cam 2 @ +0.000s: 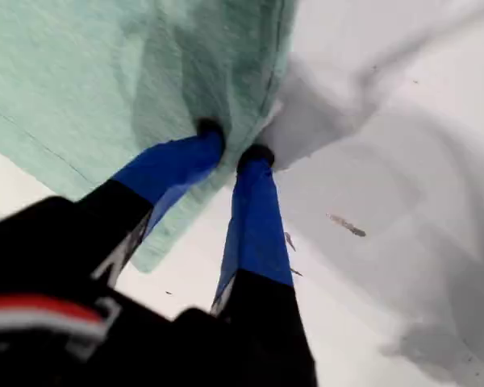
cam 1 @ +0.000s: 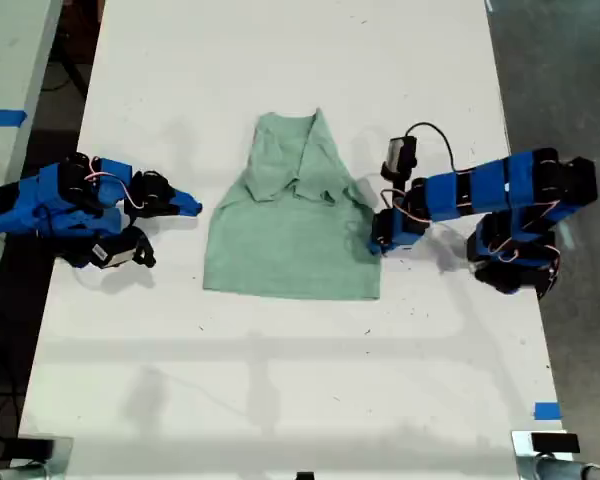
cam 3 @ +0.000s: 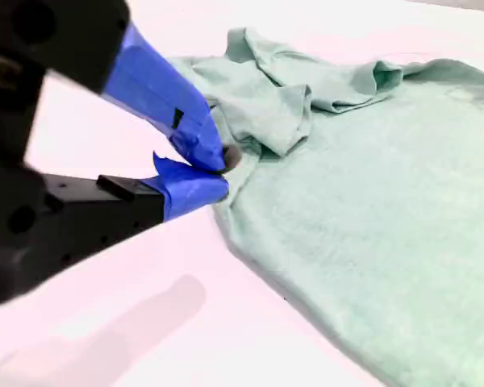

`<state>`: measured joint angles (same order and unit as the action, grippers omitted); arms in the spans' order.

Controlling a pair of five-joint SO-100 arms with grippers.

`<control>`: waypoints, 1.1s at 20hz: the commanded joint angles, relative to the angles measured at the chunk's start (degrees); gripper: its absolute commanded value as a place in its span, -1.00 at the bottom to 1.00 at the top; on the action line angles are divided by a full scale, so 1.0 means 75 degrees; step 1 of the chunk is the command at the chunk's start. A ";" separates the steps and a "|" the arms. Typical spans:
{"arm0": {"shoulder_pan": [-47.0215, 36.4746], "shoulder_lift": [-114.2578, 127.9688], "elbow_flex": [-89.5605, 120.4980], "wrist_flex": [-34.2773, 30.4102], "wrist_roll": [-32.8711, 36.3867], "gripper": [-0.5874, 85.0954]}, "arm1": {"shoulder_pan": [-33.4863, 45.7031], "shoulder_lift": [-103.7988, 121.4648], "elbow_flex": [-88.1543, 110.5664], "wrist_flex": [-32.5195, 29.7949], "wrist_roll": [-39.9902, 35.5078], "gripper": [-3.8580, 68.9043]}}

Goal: Fold t shirt

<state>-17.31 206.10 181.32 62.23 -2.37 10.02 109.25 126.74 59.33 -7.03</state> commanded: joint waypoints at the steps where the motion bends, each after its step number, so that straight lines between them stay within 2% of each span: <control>1: 0.0082 0.0059 0.0035 0.0000 -0.0094 -0.98 | 0.0188 0.0340 0.0164 0.0129 0.0223 -0.86; 4: 0.0082 0.0059 0.0035 0.0000 -0.0094 -0.98 | 0.0270 0.0926 0.0316 0.0656 0.0434 -0.86; 7: 0.0070 0.0059 0.0035 0.0000 -0.0094 -0.98 | 0.0293 0.1711 0.0023 0.1605 0.0434 -0.86; 10: 0.0059 0.0059 0.0035 0.0000 -0.0094 -0.98 | 0.0223 0.2062 -0.0996 0.2402 0.0059 -0.86; 13: 0.0059 0.0059 0.0035 0.0000 -0.0094 -0.98 | 0.0117 0.1805 -0.2379 0.2672 -0.0422 -0.86; 22: 0.0059 0.0059 0.0035 0.0000 -0.0094 -0.98 | -0.0586 -0.4031 -0.9176 0.3609 -0.1477 -0.86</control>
<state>-17.31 206.10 181.32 62.23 -2.37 6.68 85.87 71.10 85.34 -16.17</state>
